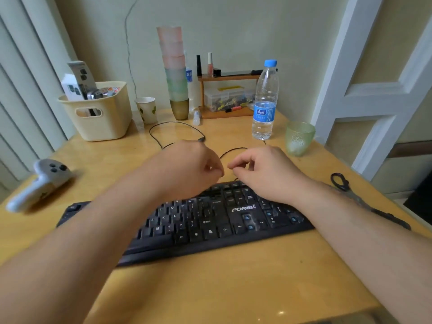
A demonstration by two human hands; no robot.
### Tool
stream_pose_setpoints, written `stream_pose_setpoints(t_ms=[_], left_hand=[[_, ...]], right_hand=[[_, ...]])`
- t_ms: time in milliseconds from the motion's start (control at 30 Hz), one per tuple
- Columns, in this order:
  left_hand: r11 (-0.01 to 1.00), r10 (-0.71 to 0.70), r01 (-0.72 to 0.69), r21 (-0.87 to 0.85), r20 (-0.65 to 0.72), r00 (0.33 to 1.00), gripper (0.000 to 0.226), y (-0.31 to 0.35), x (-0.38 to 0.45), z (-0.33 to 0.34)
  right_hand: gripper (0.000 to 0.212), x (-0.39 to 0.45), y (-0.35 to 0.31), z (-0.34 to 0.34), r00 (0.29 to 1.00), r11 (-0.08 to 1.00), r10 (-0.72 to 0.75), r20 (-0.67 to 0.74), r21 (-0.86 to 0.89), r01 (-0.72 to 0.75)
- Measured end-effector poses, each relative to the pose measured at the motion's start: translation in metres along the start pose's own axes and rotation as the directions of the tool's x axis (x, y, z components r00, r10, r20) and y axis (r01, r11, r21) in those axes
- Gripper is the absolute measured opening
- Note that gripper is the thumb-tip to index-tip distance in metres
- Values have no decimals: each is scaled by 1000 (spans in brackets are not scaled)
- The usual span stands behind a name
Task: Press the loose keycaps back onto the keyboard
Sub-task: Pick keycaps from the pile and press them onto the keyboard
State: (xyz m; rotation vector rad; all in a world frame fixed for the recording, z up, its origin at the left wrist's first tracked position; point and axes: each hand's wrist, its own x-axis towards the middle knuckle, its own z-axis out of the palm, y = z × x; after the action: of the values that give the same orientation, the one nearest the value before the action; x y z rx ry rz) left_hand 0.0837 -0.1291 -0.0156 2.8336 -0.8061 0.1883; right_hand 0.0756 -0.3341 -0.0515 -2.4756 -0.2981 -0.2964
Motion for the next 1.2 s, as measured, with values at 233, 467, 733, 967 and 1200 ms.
stream_pose_setpoints(t_ms=[233,467,733,967,1200], left_hand=[[930,-367,365,-39,-72,927,19,-100,-23,0],[907,-414,408,-101,-38,910,18,-107,-38,20],[907,-406,377,-189,-145,902,23,-105,-32,30],[891,-366,247,-382,-278,888,21,-93,-32,25],[869,-328,137,-475,-347,878,24,-75,-35,23]], right_hand=[[26,73,-47,60,986,987,-85,146,-124,103],[33,107,-65,101,953,932,-145,267,-285,222],[30,109,-67,111,948,873,-191,254,-398,283],[20,68,-79,77,981,775,64,183,610,-164],[18,47,-64,68,964,473,139,226,840,-265]])
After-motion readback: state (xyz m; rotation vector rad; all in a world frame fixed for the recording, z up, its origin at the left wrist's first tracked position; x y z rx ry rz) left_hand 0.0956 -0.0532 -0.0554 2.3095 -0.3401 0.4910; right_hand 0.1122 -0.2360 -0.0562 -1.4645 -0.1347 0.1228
